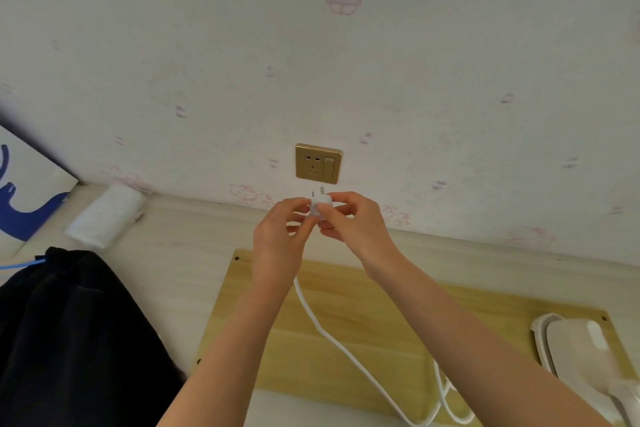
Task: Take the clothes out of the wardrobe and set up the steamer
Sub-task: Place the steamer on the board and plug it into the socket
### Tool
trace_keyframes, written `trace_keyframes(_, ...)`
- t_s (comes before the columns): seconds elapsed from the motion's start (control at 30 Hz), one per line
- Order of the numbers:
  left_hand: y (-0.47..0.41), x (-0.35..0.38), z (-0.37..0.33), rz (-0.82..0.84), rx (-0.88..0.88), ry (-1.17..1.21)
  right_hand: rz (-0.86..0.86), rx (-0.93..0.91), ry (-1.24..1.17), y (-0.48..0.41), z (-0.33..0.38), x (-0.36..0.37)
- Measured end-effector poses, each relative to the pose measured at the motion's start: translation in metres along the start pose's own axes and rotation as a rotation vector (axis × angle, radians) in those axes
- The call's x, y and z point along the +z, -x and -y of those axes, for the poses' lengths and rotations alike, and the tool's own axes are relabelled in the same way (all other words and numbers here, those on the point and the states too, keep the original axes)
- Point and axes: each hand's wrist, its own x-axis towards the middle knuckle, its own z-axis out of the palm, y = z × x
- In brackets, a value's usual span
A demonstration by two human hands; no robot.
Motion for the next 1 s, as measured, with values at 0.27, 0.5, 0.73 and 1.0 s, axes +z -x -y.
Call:
trace_keyframes(0.27, -0.039, 0.011, 0.027, 0.060, -0.138, 0.092, -0.063, -0.087, 0.218, -0.043, -0.020, 0.011)
trace_keyframes(0.5, -0.063, 0.025, 0.042, 0.079, -0.163, 0.145, -0.195, -0.239, 0.333, -0.068, -0.035, 0.026)
trace_keyframes(0.73, -0.075, 0.033, 0.053, 0.090, -0.165, 0.198, -0.208, -0.281, 0.344, -0.080, -0.039, 0.027)
trace_keyframes(1.0, -0.076, 0.036, 0.065, 0.109, -0.169, 0.217, -0.229, -0.290, 0.326, -0.082, -0.047, 0.031)
